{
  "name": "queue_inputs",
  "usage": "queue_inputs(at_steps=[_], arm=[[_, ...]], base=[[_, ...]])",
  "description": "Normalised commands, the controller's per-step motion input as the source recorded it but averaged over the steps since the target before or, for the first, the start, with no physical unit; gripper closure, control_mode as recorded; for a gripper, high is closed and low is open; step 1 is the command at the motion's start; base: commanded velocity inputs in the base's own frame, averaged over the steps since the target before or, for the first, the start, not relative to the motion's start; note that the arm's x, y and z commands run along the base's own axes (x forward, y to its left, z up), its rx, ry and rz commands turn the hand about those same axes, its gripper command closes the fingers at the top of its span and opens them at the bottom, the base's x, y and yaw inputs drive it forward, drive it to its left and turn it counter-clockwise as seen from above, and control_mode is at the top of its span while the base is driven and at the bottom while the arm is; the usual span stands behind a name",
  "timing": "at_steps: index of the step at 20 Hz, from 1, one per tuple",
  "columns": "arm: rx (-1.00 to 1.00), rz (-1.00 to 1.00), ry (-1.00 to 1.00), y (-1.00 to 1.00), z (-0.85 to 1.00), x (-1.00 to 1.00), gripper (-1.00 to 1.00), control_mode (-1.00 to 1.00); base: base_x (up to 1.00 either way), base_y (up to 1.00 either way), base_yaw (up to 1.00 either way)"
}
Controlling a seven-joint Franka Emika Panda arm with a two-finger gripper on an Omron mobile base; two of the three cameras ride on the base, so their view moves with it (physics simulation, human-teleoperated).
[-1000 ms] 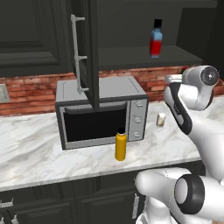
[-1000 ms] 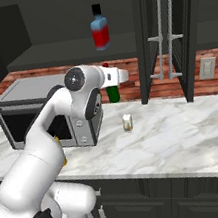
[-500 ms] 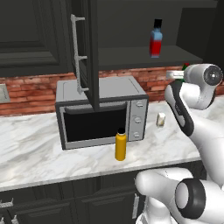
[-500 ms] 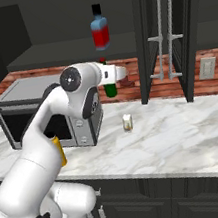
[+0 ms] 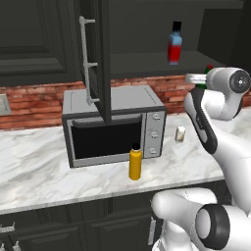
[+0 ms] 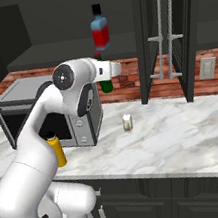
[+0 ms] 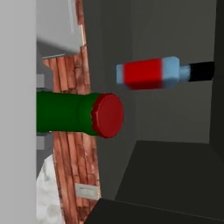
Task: Sort all alcoholic drinks to one cabinet, and non-alcoholic drinks to the other.
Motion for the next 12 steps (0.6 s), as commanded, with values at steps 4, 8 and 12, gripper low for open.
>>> queue_inputs(at_steps=[4, 8, 12], arm=[[0.01, 0.0, 0.0, 0.11, 0.27, -0.12, 1.0, -1.0], [0.0, 0.0, 0.0, 0.11, 0.26, -0.14, 1.0, -1.0], [0.0, 0.0, -0.01, 0.12, 0.17, -0.07, 1.0, -1.0]], base=[[0.0, 0.0, 0.0], [0.0, 0.0, 0.0], [0.0, 0.0, 0.0]])
